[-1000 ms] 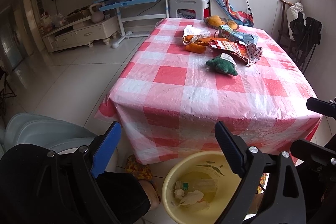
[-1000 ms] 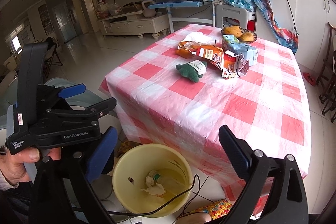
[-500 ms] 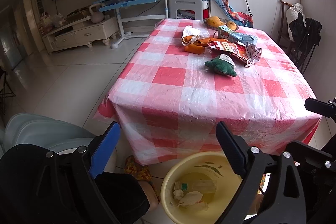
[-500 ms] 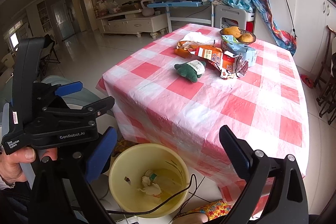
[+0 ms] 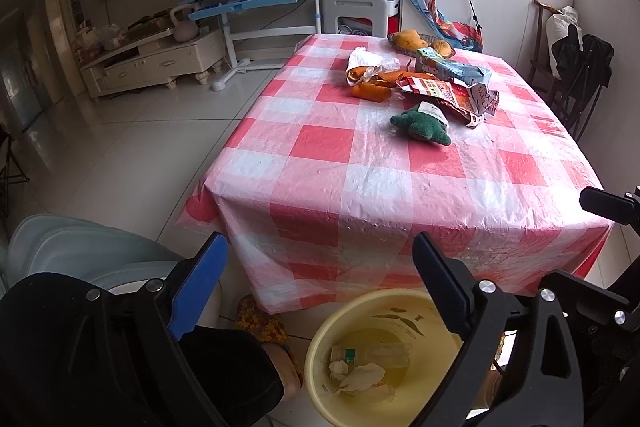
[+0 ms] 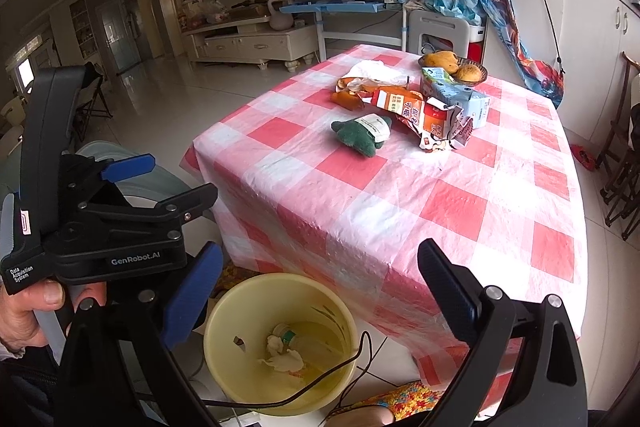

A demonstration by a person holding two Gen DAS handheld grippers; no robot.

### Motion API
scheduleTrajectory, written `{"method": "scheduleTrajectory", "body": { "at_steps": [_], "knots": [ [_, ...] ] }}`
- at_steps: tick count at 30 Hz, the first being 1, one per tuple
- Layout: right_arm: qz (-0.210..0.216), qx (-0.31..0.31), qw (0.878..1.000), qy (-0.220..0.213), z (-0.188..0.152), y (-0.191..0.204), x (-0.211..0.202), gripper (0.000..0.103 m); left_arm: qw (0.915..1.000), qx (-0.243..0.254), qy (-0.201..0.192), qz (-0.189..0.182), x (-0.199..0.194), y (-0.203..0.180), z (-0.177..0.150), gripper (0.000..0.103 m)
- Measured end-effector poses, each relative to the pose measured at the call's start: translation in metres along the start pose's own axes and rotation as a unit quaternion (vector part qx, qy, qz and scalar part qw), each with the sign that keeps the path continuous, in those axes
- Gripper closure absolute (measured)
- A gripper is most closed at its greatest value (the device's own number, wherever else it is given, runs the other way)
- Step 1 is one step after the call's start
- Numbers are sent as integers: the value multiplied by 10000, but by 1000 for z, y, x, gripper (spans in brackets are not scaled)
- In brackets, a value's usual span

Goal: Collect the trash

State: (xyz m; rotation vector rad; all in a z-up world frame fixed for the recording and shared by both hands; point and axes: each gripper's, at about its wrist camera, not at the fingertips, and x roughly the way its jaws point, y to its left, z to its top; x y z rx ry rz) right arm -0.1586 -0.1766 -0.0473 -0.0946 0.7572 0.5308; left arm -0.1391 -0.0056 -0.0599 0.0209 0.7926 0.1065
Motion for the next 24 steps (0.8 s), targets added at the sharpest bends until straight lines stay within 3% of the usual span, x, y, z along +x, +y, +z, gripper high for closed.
{"method": "scheduleTrajectory", "body": {
  "at_steps": [24],
  "knots": [
    [-216, -134, 9997, -13, 0, 6, 0, 9, 10000, 16, 14, 8, 0, -3, 1, 13]
  ]
}}
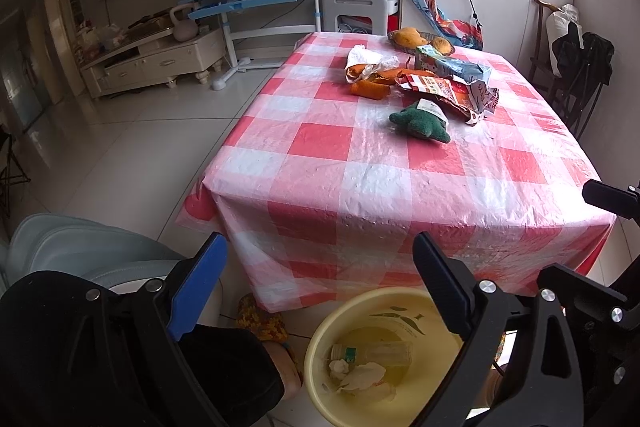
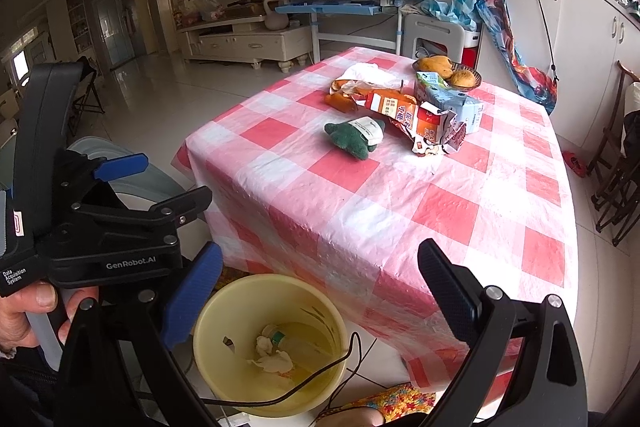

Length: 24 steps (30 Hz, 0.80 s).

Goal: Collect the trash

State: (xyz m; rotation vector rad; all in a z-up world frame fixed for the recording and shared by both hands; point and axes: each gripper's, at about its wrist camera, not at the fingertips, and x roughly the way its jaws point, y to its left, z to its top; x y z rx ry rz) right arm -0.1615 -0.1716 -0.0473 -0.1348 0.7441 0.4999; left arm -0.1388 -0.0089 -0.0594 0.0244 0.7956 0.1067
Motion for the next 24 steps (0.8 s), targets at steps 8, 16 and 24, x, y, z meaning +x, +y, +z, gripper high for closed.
{"method": "scheduleTrajectory", "body": {
  "at_steps": [8, 16, 24],
  "knots": [
    [-5, -4, 10000, 0, 0, 0, 0, 9, 10000, -16, 1, -7, 0, 0, 0, 12],
    [-85, 20, 9999, -100, 3, -9, -5, 9, 9997, -189, -5, -141, 7, -7, 16, 13],
    [-249, -47, 9996, -84, 29, -45, 6, 9, 9996, 72, -140, -241, 29, -34, 61, 12]
  ]
}}
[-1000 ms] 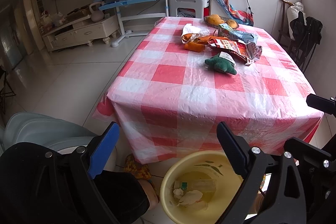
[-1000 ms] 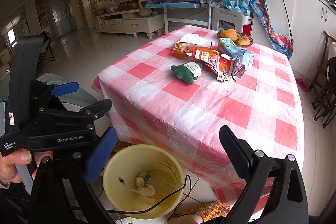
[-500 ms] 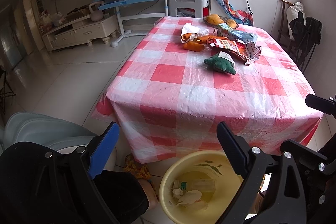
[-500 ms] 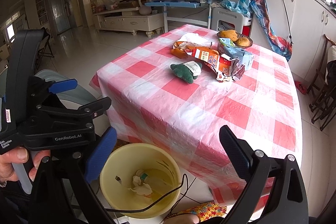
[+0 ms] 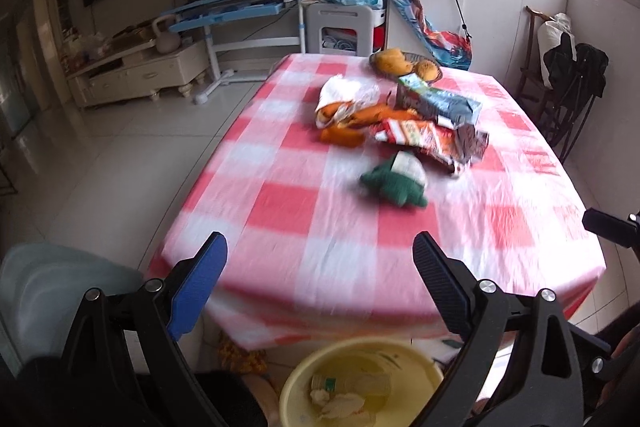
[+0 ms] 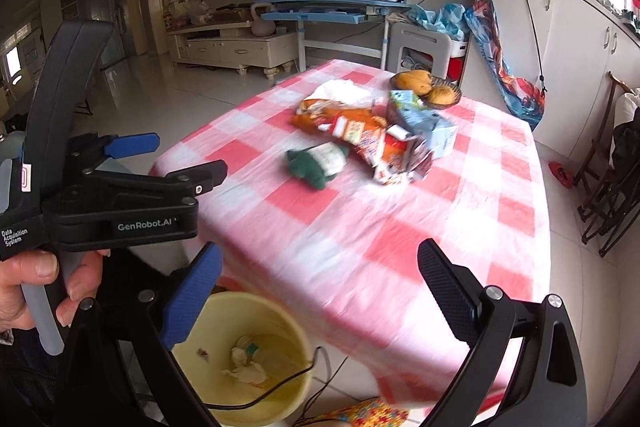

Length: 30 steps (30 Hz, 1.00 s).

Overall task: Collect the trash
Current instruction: 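Grasp the green plush toy with the left gripper while the right gripper grasps a wrapper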

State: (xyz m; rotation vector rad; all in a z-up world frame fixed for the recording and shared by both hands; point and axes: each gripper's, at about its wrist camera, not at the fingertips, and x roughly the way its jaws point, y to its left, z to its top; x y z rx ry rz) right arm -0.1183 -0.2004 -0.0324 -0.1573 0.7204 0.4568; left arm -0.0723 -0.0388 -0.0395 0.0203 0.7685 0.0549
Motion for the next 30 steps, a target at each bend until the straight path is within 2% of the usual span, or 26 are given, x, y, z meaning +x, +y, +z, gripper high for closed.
{"method": "scheduleTrajectory", "body": {
  "at_steps": [4, 9, 14, 16, 18, 19, 21, 27, 28, 30],
  "knots": [
    [-14, 86, 9999, 67, 21, -26, 19, 9, 10000, 60, 52, -57, 23, -12, 22, 12],
    [-281, 249, 9990, 254, 47, -68, 55, 9, 9995, 190, 252, -92, 65, -31, 44, 13],
    [-366, 600, 9967, 412, 53, -98, 79, 9, 9983, 254, 519, -120, 103, -47, 51, 13],
    [-334, 652, 9963, 447, 54, -100, 84, 9, 9975, 282, 619, -206, 111, -50, 51, 27],
    [-269, 641, 9964, 486, 59, -103, 93, 9, 9955, 256, 793, -446, 117, -51, 50, 56],
    [-219, 620, 9965, 510, 62, -105, 99, 9, 9952, 210, 817, -495, 117, -49, 51, 56],
    [-135, 611, 9965, 552, 67, -104, 110, 9, 9956, 123, 783, -508, 114, -43, 51, 64],
    [75, 569, 9957, 721, 76, -93, 136, 9, 9964, -439, 572, -453, 100, -6, 58, 64],
    [99, 534, 9958, 742, 76, -90, 137, 11, 9960, -555, 547, -434, 98, 1, 59, 64],
    [191, 524, 9952, 804, 75, -87, 140, 19, 9945, -799, 524, -422, 97, 15, 61, 64]
  ]
}}
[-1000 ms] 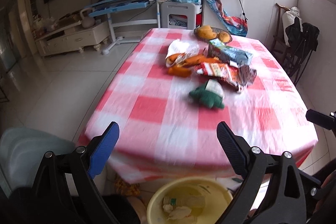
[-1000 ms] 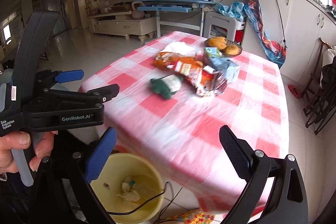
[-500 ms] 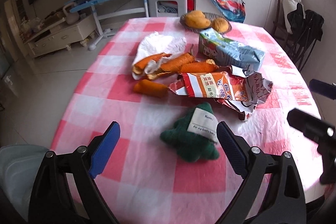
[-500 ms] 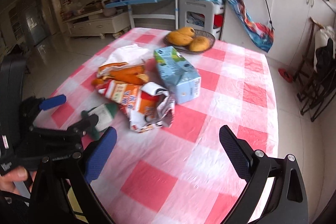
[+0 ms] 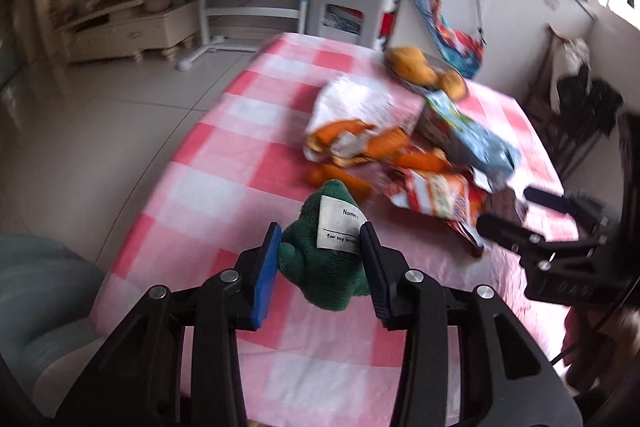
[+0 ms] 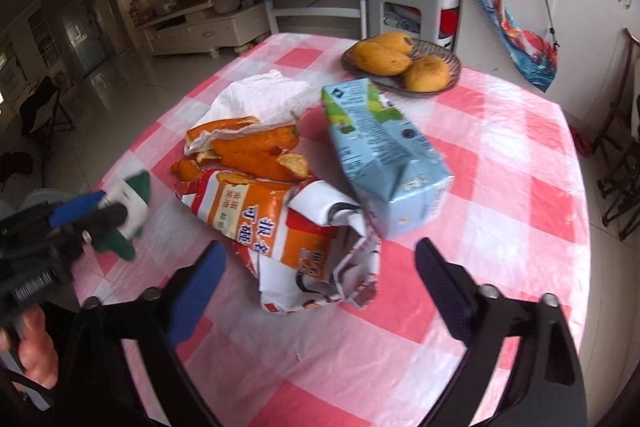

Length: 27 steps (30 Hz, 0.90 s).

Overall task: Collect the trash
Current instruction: 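Grasp the green plush toy with the left gripper while the right gripper grasps a wrapper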

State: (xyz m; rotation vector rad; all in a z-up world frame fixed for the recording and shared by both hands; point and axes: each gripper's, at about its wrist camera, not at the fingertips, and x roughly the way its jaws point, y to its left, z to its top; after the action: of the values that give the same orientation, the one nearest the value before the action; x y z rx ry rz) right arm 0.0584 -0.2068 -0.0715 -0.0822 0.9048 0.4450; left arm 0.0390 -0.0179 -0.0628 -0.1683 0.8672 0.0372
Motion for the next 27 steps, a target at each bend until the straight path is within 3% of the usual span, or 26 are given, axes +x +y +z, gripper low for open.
{"method": "scheduleTrajectory", "body": {
  "at_steps": [2, 4, 5, 11, 15, 16, 19, 21, 22, 24, 26, 27],
  "knots": [
    [89, -2, 9999, 116, -1, 1, 4, 35, 9998, -204, 23, -46, 0, 10, 1, 64],
    [134, -47, 9996, 263, -4, 2, 8, 68, 9995, -301, 52, -69, 0, 14, 1, 64],
    [144, -70, 9994, 309, -6, 3, 8, 76, 9994, -335, 74, -92, 1, 16, 2, 64],
    [69, -349, 9991, 213, -18, 13, -15, 85, 9991, -379, -79, -161, -10, 22, 4, 63],
    [68, -532, 9985, 138, -31, 20, -37, 86, 9983, -525, -55, -251, -15, 31, 4, 63],
    [127, -543, 9982, 214, -33, 20, -35, 83, 9981, -552, -43, -269, -16, 32, 4, 63],
    [87, -462, 9983, 352, -35, 20, -23, 55, 9979, -556, -19, -319, -16, 31, 3, 63],
    [213, -416, 9980, 434, -35, 23, -15, 54, 9982, -505, -48, -305, -18, 29, 4, 63],
    [308, -401, 9976, 480, -35, 25, -12, 57, 9983, -508, -59, -295, -18, 30, 4, 63],
    [337, -450, 9970, 527, -38, 29, -8, 72, 9979, -567, -51, -303, -17, 32, 5, 63],
    [211, -547, 9977, 344, -35, 34, -13, 86, 9975, -627, -33, -318, -17, 35, 5, 63],
    [83, -575, 9982, 114, -33, 35, -21, 87, 9974, -645, -33, -327, -17, 36, 5, 63]
  ]
}}
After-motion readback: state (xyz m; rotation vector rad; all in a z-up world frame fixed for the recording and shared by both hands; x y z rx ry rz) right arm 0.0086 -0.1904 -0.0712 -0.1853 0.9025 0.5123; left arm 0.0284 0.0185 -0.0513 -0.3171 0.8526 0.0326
